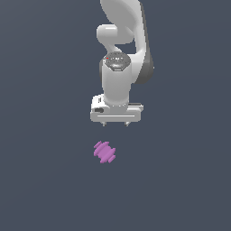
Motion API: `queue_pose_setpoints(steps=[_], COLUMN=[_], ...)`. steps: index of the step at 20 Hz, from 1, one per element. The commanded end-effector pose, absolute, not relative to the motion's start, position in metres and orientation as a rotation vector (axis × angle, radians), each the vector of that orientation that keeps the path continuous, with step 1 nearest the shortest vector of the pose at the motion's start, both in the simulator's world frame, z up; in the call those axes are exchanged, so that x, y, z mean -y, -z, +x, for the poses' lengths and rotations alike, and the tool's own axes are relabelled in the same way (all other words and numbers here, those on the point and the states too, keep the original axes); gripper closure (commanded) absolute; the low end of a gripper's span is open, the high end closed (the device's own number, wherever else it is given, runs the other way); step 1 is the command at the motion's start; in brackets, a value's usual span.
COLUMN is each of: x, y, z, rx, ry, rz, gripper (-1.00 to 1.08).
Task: Pick up the object and move it to a goal position.
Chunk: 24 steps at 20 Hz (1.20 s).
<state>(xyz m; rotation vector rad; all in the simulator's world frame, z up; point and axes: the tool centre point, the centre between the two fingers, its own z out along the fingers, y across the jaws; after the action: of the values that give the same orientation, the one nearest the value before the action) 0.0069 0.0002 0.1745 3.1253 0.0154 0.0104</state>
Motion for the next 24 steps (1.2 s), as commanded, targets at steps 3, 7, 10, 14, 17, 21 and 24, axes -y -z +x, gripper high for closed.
queue_pose_setpoints(steps=[3, 7, 10, 14, 17, 21, 24], x=[-0.001, -0.007, -0.007, -0.006, -0.004, 0.002, 0.008], y=[-0.177, -0.190, -0.190, -0.188, -0.183, -0.173, -0.162], z=[0.008, 0.015, 0.015, 0.016, 0.016, 0.017, 0.018], rx=[-0.014, -0.008, -0.008, 0.001, 0.019, 0.061, 0.108], ry=[-0.019, -0.060, -0.061, -0.059, -0.054, -0.046, -0.039], rz=[3.126, 3.132, 3.132, 3.141, 3.158, 3.196, 3.235], gripper=[-0.60, -0.60, -0.60, -0.60, -0.60, -0.60, -0.60])
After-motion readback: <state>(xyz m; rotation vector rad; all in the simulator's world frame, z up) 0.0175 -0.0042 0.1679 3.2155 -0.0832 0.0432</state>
